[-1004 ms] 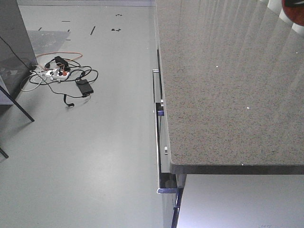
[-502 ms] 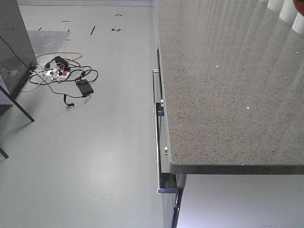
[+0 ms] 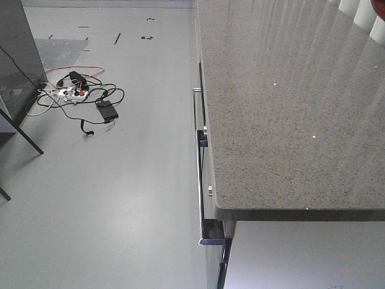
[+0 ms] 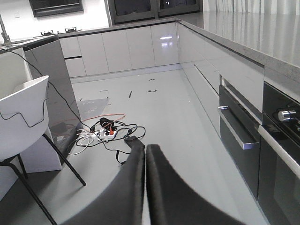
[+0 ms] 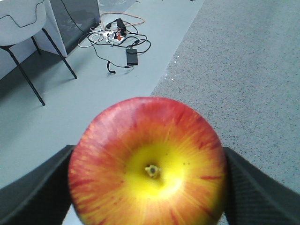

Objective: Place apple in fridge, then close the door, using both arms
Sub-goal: 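Lift the apple off the countertop with the right gripper, then hold the apple in the right gripper while driving away from the counter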

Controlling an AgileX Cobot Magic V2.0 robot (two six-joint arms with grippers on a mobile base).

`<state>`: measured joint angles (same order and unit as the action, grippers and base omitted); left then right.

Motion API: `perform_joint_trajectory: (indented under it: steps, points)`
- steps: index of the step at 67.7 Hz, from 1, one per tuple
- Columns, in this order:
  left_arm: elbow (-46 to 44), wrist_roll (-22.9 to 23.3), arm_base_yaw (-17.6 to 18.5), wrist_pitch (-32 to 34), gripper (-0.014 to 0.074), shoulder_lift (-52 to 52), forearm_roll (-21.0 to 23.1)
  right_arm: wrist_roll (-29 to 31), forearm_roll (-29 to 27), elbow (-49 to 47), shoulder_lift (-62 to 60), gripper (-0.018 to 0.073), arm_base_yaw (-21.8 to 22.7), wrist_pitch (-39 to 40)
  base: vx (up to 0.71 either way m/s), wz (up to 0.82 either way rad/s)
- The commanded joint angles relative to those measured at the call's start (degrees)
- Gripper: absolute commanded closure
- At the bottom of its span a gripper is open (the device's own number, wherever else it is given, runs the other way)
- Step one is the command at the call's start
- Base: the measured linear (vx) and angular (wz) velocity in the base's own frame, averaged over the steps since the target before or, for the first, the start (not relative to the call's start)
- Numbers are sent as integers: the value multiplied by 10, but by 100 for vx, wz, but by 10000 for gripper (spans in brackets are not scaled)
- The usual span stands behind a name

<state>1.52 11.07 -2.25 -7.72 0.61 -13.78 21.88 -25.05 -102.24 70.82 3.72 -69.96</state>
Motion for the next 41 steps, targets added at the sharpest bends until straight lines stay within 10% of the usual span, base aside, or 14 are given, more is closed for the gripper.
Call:
perform_joint_trajectory:
  steps: [1,41]
  points:
    - [8,1,2,38,604,10,3,5,-15,-16,-10,468,2,41,0,0]
    - [8,1,2,38,604,10,3,5,-15,-16,-10,468,2,41,-1,3]
